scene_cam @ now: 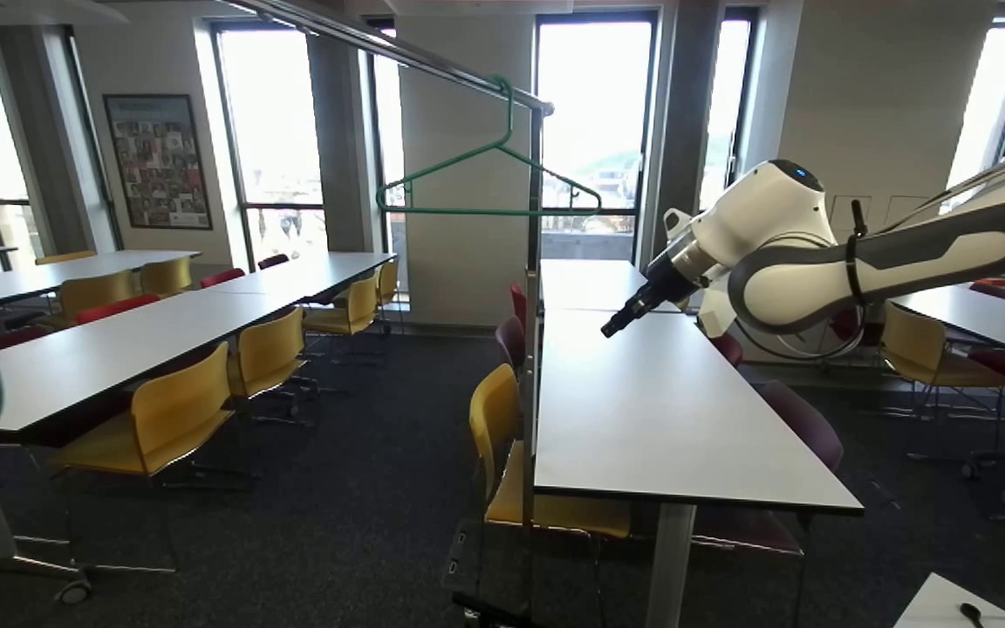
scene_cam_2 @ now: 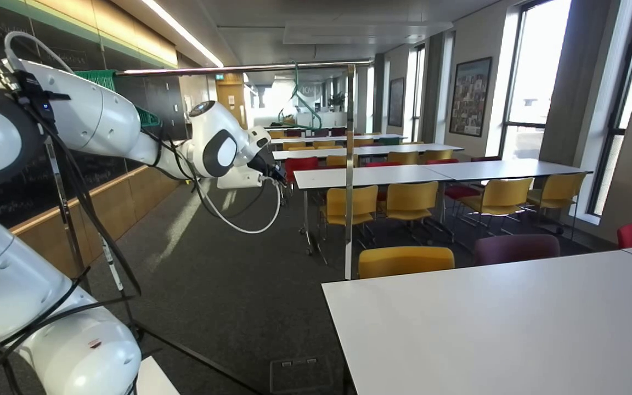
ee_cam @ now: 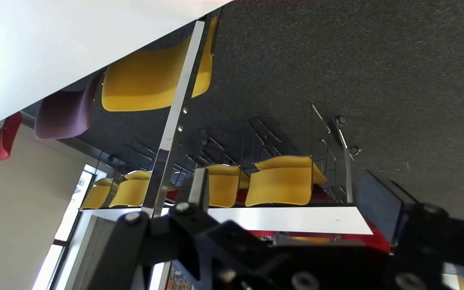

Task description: Put one green hanger on the table.

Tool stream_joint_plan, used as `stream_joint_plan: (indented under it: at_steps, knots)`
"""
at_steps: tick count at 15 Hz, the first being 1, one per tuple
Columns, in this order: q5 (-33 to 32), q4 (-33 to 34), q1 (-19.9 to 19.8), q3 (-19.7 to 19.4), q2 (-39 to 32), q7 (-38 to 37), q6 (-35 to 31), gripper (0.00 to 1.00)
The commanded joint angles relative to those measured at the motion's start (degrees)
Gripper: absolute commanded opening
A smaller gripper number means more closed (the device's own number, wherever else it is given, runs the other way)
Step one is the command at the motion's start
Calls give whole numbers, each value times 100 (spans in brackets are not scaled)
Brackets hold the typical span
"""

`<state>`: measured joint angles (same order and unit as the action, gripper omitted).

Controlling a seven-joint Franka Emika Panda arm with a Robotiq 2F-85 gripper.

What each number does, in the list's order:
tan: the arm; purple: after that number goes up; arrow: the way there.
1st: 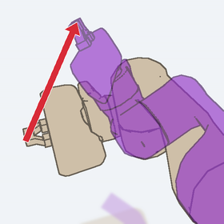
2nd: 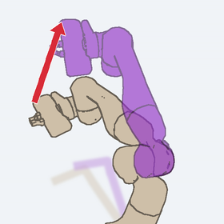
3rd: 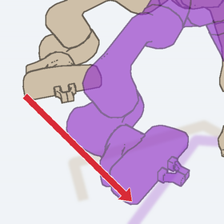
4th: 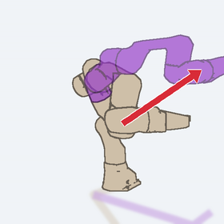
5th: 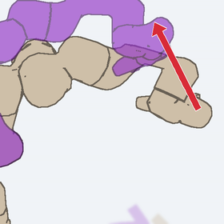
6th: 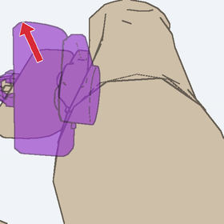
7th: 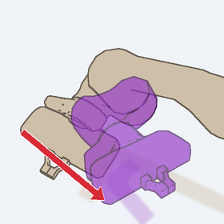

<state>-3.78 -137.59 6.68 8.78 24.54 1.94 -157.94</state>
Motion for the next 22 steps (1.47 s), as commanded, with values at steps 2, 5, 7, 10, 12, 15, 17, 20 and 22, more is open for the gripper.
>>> stream_joint_plan:
  at_steps: [2, 5, 7, 10, 12, 15, 17, 20, 22]
  knots:
    - [-364, 132, -287, 152, -109, -233, -255, 100]
    - [-599, 391, -301, 98, -330, -37, -1108, 100]
    - [-959, 702, -605, 262, -597, -77, -1650, 100]
    - [-1529, 1117, -868, 367, -959, 114, -2233, 100]
    - [-1937, 1363, -1053, 469, -1166, 217, -2503, 100]
    - [-2528, 1712, -1313, 615, -1425, 380, -2808, 100]
    - [-2908, 1915, -1527, 732, -1530, 455, -2999, 100]
    - [-3425, 2182, -2009, 1000, -1555, 546, -3220, 100]
    - [-3705, 2341, -2599, 1341, -1427, 507, -3207, 100]
